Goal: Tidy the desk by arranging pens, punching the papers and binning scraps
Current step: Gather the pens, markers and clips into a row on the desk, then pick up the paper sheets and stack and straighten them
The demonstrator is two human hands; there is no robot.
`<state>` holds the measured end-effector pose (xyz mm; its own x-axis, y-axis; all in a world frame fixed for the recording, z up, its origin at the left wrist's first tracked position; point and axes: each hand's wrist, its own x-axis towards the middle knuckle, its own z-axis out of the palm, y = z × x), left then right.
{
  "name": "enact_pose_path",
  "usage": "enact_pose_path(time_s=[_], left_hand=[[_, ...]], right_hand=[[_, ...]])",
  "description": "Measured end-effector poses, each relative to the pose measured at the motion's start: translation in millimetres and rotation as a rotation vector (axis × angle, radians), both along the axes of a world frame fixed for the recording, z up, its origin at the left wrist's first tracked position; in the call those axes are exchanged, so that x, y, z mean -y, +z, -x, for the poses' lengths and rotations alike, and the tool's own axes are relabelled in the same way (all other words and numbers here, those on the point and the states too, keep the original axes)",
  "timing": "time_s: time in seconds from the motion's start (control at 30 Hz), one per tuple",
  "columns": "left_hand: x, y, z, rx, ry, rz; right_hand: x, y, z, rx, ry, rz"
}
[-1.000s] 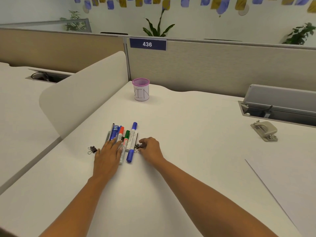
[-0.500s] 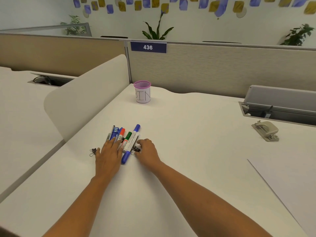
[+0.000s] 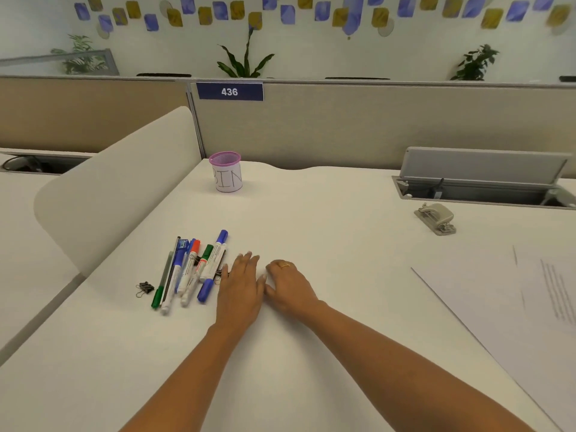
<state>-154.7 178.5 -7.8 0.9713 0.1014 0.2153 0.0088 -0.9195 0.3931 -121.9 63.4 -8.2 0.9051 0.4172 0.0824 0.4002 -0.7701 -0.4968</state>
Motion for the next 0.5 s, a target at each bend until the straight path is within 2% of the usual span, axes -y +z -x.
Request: enact_pose_path(time_s=[0.23, 0.33, 0.5], left_hand=[[64.0, -4.3, 4.6, -0.153, 0.009, 0.167], [92.8, -4.1, 2.6, -0.211, 0.003, 0.121], [142.1, -3.9, -0.8, -0.268, -0.038, 0.041]], right_hand=[[73.3, -3.5, 1.7, 0.008, -0.091, 0.123], [115.2, -4.4, 3.6, -0.014, -0.166, 0.141], [199.2, -1.9, 13.3, 0.045, -0.362, 0.053]])
